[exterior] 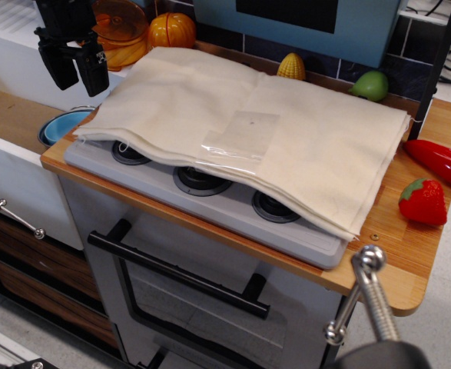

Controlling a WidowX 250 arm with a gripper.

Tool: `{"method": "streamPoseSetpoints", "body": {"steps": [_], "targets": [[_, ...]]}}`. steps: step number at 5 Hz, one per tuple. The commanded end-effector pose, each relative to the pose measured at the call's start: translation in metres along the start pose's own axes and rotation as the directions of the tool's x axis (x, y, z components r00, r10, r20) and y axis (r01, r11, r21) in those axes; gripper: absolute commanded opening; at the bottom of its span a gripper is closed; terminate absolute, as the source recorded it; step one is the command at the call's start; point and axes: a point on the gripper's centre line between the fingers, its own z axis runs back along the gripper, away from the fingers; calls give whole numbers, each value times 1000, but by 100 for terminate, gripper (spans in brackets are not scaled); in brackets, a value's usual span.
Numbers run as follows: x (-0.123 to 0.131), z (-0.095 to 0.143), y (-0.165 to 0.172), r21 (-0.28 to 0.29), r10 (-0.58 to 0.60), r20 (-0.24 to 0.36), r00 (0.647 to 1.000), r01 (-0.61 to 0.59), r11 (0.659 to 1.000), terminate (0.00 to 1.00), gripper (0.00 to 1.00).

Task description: Fold cloth in half

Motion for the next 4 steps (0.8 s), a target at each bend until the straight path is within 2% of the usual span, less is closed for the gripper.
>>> {"method": "streamPoseSetpoints", "body": {"steps": [1,2,3,4], "targets": [[0,0,0,0,0,0,1000,0,1000,0,100],[-1,15,2,-46,43,61,997,-40,998,0,100],[-3,37,0,-72,92,176,980,-80,994,0,100],[1,49,-10,-82,137,259,956,-120,989,0,100]]}}
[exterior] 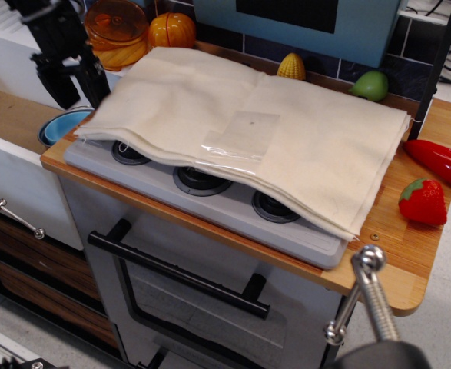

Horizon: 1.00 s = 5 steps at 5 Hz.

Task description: Fold cloth in half

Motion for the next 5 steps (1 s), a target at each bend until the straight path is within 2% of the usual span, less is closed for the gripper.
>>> {"method": "streamPoseSetpoints", "body": {"steps": [1,2,3,5], "targets": [[23,53,-26,69,-8,169,986,-4,998,0,100],[41,53,-29,64,13,154,988,-24,998,0,100],[48,39,-34,58,17,113,993,-23,998,0,100],[46,10,-36,72,36,17,999,-37,997,0,100]]}}
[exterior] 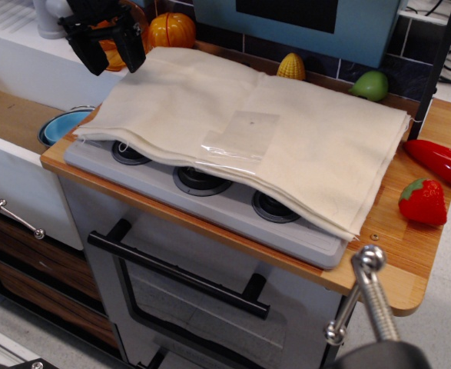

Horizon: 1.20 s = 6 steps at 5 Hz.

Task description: Fold cloth in half

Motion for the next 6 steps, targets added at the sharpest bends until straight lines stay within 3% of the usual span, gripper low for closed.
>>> {"method": "streamPoseSetpoints", "body": {"steps": [1,2,5,6], "targets": [[1,0,-6,-3,-21,6,1000,21,1000,0,100],[-2,-11,-3,-9,-6,-4,1000,6,1000,0,0],[3,-12,-2,-44,31,13,999,-30,999,0,0],[6,3,-13,-57,-7,34,999,8,998,0,0]]}}
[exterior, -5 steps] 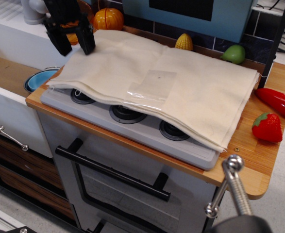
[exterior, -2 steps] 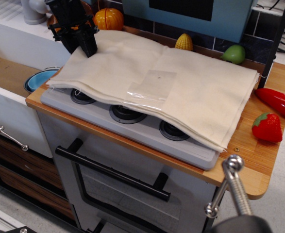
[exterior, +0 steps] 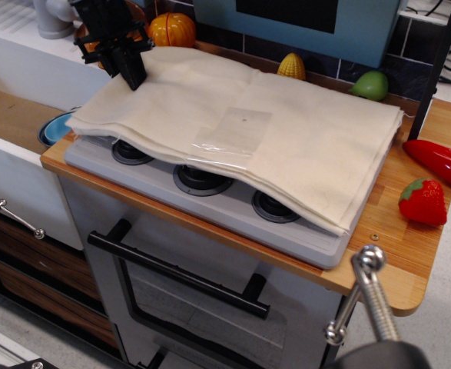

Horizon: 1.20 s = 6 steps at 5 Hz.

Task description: Fold cloth in half

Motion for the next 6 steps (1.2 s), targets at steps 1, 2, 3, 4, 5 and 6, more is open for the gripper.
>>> {"method": "streamPoseSetpoints", "body": {"steps": [1,2,3,4,5,6], "targets": [[7,40,-44,4,-74,56,996,74,997,0,0],[5,48,-69,5,-110,91,990,110,994,0,0],[17,50,-88,-4,-98,81,992,99,995,0,0],[24,52,-118,-35,-88,45,995,89,995,0,0],[13,54,-151,-16,-102,66,993,103,995,0,0],[-2,57,-187,-41,-112,70,991,115,992,0,0]]}}
